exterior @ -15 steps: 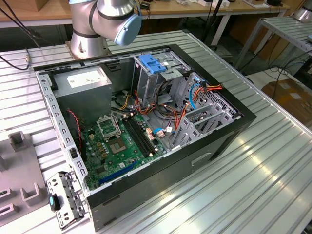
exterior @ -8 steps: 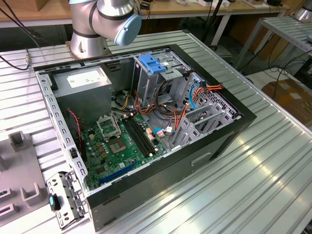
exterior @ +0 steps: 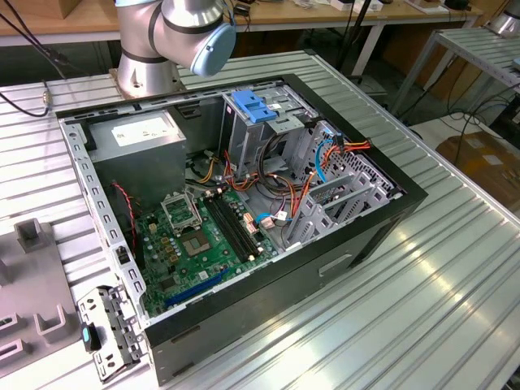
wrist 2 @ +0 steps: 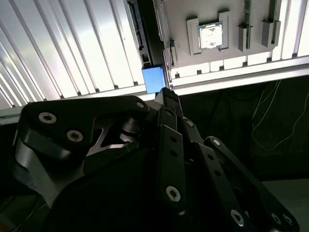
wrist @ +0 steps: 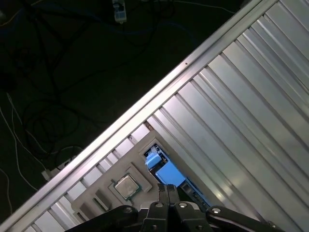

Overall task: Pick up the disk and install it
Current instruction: 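Pick up the disk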

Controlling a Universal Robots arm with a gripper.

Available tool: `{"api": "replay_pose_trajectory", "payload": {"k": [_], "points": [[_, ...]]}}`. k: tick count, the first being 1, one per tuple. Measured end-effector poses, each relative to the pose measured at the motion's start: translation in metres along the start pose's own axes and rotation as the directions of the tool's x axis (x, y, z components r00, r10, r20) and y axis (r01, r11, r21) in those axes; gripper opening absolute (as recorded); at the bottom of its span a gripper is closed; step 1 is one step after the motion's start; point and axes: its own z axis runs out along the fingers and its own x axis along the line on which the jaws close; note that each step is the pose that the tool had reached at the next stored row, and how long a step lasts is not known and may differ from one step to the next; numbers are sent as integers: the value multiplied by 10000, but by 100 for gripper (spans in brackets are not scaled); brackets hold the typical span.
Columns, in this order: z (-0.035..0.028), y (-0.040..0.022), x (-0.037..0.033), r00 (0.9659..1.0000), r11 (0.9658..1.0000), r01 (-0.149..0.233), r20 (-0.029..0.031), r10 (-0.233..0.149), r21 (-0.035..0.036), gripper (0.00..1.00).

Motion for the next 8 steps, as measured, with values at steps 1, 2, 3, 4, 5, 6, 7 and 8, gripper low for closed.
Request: {"api": "replay_pose_trajectory", "payload": {"k": [1, 2, 3, 4, 5, 6, 7, 8], "points": [[0, 0, 0, 10000, 10000, 49, -3, -49, -1, 11], [0, 0, 0, 9999, 9999, 105, -6, -105, -3, 11], [0, 0, 0, 9999, 9999, 153, -7, -153, -4, 11], [0, 1, 0, 9998, 9998, 212, -10, -212, -5, 11], [0, 0, 0, 9996, 9996, 294, -14, -294, -7, 11], [0, 0, 0, 9992, 9992, 399, -18, -399, -9, 11], [0, 0, 0, 9989, 9989, 474, -22, -474, -11, 11], [0, 0, 0, 9983, 9983, 588, -27, -588, -14, 11]]}}
